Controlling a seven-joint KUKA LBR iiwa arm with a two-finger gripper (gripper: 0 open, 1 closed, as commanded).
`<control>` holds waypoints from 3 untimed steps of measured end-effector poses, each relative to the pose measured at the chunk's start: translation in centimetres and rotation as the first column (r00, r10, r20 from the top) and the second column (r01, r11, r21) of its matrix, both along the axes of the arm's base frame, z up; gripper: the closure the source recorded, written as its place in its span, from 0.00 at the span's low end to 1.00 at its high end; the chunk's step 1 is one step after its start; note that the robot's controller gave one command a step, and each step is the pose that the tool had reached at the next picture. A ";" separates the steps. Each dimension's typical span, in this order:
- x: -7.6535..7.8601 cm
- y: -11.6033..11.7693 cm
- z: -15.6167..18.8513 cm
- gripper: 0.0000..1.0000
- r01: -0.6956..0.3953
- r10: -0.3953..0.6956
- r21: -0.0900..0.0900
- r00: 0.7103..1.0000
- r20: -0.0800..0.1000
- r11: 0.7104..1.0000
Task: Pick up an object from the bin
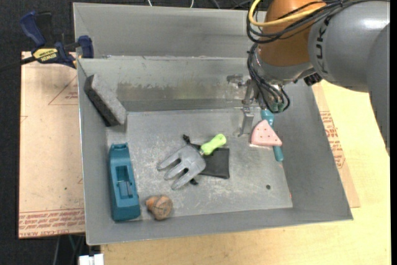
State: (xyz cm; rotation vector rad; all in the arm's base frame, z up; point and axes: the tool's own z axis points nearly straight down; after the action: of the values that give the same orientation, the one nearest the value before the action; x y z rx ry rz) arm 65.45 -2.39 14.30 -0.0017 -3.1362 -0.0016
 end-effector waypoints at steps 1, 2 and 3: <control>0.2 0.0 0.5 0.00 -0.001 0.001 -0.001 1.000 0.008 1.000; -2.4 0.9 -4.0 0.00 -0.108 0.108 -0.001 0.994 0.015 0.994; -2.8 3.1 -7.3 0.00 -0.205 0.205 0.000 0.979 0.009 0.979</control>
Offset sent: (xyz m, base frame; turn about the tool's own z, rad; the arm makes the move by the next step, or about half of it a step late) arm -0.0447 0.0159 -0.0730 -0.1790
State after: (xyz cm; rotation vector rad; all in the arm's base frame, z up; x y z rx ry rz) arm 62.67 0.73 6.97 0.3222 -3.1282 -0.0021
